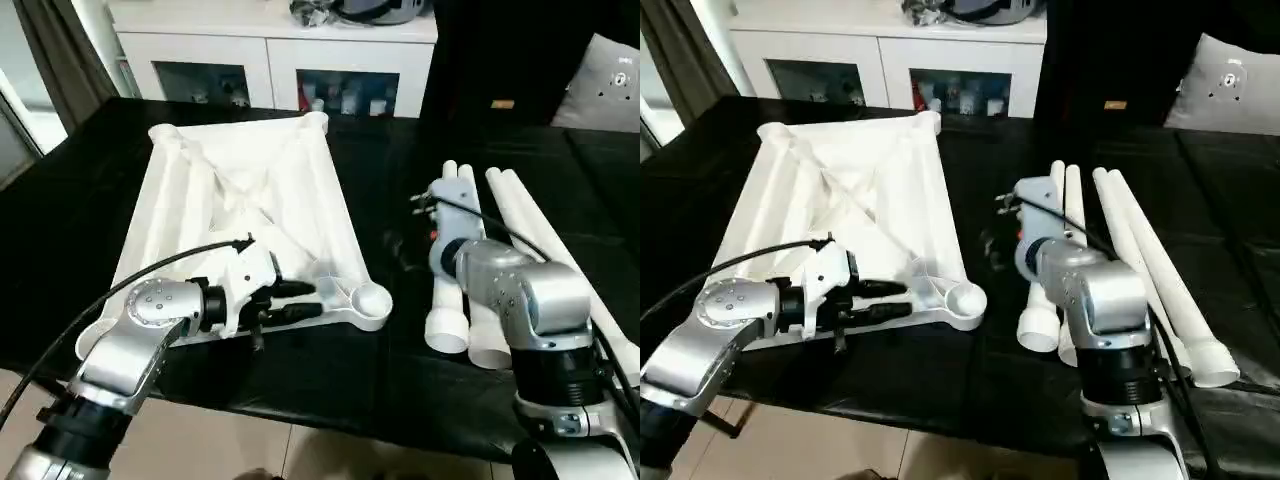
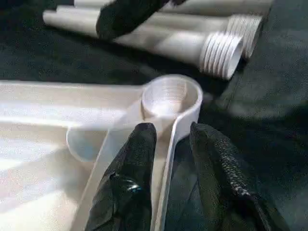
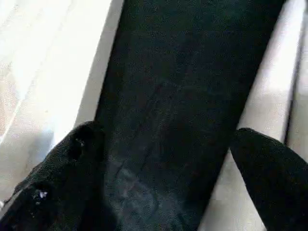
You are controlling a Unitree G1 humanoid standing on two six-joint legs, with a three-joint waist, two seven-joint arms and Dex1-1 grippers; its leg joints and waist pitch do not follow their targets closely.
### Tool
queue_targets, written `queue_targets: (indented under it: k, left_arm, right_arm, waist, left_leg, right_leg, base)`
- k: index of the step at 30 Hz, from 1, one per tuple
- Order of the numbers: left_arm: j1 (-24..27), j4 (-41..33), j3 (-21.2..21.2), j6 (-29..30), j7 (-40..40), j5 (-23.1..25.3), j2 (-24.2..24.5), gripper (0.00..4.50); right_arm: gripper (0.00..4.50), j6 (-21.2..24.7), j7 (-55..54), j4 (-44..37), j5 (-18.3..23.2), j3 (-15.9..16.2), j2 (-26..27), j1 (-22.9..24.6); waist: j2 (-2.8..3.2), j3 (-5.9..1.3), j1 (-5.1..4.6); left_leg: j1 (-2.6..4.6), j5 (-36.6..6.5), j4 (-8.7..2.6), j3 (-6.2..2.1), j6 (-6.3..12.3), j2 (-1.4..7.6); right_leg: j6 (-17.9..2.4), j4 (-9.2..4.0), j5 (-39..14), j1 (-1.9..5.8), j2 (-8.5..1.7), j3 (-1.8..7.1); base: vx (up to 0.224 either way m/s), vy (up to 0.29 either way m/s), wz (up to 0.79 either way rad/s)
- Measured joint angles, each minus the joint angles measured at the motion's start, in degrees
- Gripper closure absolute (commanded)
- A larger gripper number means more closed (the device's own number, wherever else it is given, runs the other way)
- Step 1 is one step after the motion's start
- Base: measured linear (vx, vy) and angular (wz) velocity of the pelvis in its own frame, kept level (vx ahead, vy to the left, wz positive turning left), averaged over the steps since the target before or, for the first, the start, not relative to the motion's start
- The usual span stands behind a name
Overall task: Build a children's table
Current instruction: Pick table leg
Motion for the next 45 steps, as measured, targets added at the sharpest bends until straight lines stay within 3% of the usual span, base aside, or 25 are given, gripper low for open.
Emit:
queue_targets:
  k: [6,11,14,18,19,26,30,36,39,40,45]
  left_arm:
    - [2.89,-3.91,1.34,4.50,5.44,0.36,-1.26,3.04]
    - [4.73,-8.64,2.17,9.61,7.93,-2.62,-3.01,2.66]
    - [4.74,-8.95,2.18,9.93,8.68,-2.57,-3.02,2.29]
    - [4.74,-8.97,2.08,9.92,9.10,-2.32,-3.11,2.22]
    - [4.78,-8.97,2.07,10.00,9.23,-2.31,-3.12,1.93]
    - [4.85,-9.53,1.42,11.00,9.95,-2.31,-3.11,1.48]
    - [4.91,-9.55,0.63,11.00,10.00,-2.17,-3.08,1.23]
    - [5.02,-11.12,-0.29,11.05,10.35,-1.82,-3.07,0.71]
    - [5.04,-11.13,-0.30,11.10,10.47,-1.67,-3.02,0.66]
    - [5.04,-11.15,-0.33,11.10,10.58,-1.61,-3.00,0.22]
    - [5.09,-11.20,-0.60,11.10,11.22,-1.23,-2.99,0.14]
  right_arm:
    - [0.00,2.08,-1.91,-0.04,-1.08,-2.65,0.22,-0.03]
    - [0.00,2.99,-1.65,1.87,-0.96,-3.63,0.27,0.00]
    - [0.00,2.40,-0.37,3.53,-0.16,-3.36,0.28,0.00]
    - [0.00,0.75,0.40,7.45,-0.04,-3.09,0.72,-0.49]
    - [0.00,0.54,0.43,8.37,-0.07,-3.13,0.76,-1.02]
    - [0.00,-0.74,0.41,13.52,-0.26,-3.32,0.86,-3.90]
    - [0.00,-0.84,0.75,16.22,-0.21,-3.97,0.91,-4.53]
    - [0.00,-1.42,1.66,21.91,0.00,-4.16,0.96,-5.32]
    - [0.00,-1.68,1.99,23.37,0.15,-4.40,0.95,-5.64]
    - [0.17,-1.74,2.12,24.17,0.29,-4.84,1.00,-6.26]
    - [0.38,-3.12,2.16,26.34,0.43,-6.07,1.05,-6.82]
  waist:
    - [-0.03,0.01,-0.21]
    - [-0.21,0.03,-0.04]
    - [-0.24,0.01,-0.04]
    - [-0.31,0.01,-0.09]
    - [-0.33,0.01,-0.12]
    - [-0.52,-0.03,-0.01]
    - [-0.97,-0.04,-0.07]
    - [-1.00,-0.03,0.00]
    - [-1.04,-0.01,0.06]
    - [-1.08,0.00,0.05]
    - [-1.30,0.00,0.03]
  left_leg:
    - [0.02,0.03,0.00,0.00,-0.04,0.05]
    - [0.01,0.04,0.00,0.00,-0.05,0.06]
    - [0.02,0.06,0.00,0.01,-0.06,0.06]
    - [0.01,0.06,0.00,0.02,-0.07,0.06]
    - [0.01,0.06,0.00,0.03,-0.07,0.06]
    - [0.01,0.07,0.00,0.06,-0.07,0.09]
    - [0.03,0.09,0.00,0.07,-0.09,0.13]
    - [0.02,0.12,0.00,0.09,-0.13,0.15]
    - [0.01,0.13,0.00,0.10,-0.13,0.16]
    - [0.01,0.15,0.00,0.12,-0.10,0.16]
    - [0.02,0.17,0.00,0.14,-0.13,0.19]
  right_leg:
    - [0.01,0.04,0.00,-0.01,0.05,0.00]
    - [0.01,0.04,0.00,-0.01,0.05,-0.02]
    - [0.01,0.04,0.00,-0.01,0.05,-0.01]
    - [0.00,0.04,0.01,-0.01,0.05,-0.01]
    - [0.00,0.04,0.01,-0.01,0.05,-0.01]
    - [-0.02,0.04,0.02,-0.01,0.06,-0.03]
    - [-0.05,0.06,0.04,-0.01,0.08,-0.03]
    - [-0.07,0.07,0.06,-0.01,0.08,-0.04]
    - [-0.08,0.07,0.06,-0.01,0.07,-0.05]
    - [-0.09,0.07,0.07,-0.01,0.07,-0.05]
    - [-0.11,0.07,0.08,-0.01,0.07,-0.05]
  base:
    - [0.000,0.000,0.00]
    - [0.000,0.000,0.00]
    - [0.000,0.000,0.00]
    - [0.000,0.000,0.00]
    - [0.000,0.000,0.00]
    - [0.000,0.000,0.00]
    - [0.000,0.000,0.00]
    - [0.000,0.000,0.00]
    - [0.000,0.000,0.00]
    - [0.000,0.000,0.00]
    - [0.000,0.000,0.00]
